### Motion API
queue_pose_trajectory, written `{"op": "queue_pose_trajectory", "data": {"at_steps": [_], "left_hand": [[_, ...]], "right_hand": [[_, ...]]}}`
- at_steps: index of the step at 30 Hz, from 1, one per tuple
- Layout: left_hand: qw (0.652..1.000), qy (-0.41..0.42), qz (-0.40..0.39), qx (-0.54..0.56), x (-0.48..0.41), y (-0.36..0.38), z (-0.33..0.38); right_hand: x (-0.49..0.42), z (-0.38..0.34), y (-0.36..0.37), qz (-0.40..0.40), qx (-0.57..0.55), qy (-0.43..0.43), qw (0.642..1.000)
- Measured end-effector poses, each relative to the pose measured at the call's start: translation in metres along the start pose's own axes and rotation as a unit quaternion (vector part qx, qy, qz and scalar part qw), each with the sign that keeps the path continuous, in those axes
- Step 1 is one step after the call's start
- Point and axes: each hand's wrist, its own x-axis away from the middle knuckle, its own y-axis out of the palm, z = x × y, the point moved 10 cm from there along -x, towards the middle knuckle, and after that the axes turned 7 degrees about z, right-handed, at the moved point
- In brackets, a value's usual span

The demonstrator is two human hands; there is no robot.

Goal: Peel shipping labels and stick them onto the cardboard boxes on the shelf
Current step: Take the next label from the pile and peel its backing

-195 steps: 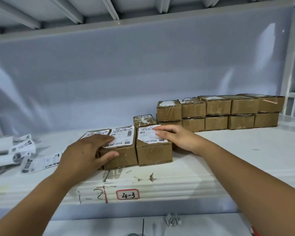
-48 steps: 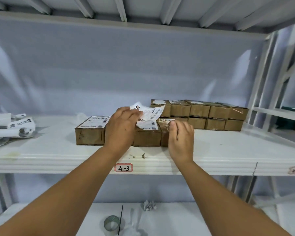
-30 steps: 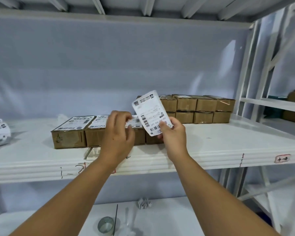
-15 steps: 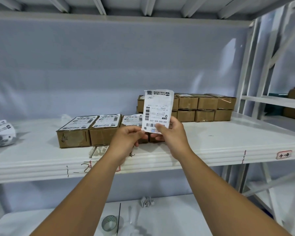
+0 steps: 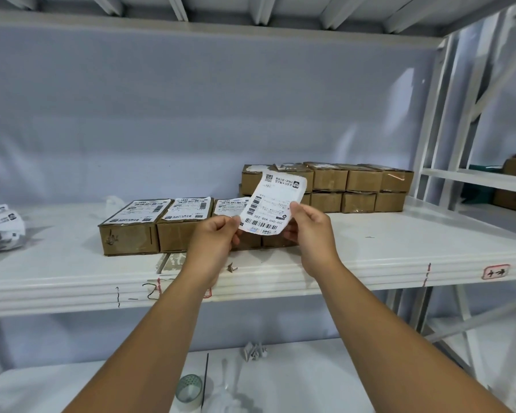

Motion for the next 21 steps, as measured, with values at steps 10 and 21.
{"op": "queue_pose_trajectory", "data": {"at_steps": [10,21], "left_hand": [[1.000,0.015,0.008,-0.022,-0.003,-0.002,-0.003],[0.992,0.069,0.085,0.055,0.014,-0.020,0.018]], "right_hand": [[-0.007,0.008,-0.016,0.073,-0.057,0.030,0.995],[-0.005,0.010,-0.023,0.096,-0.072,0.059,0.991]]}}
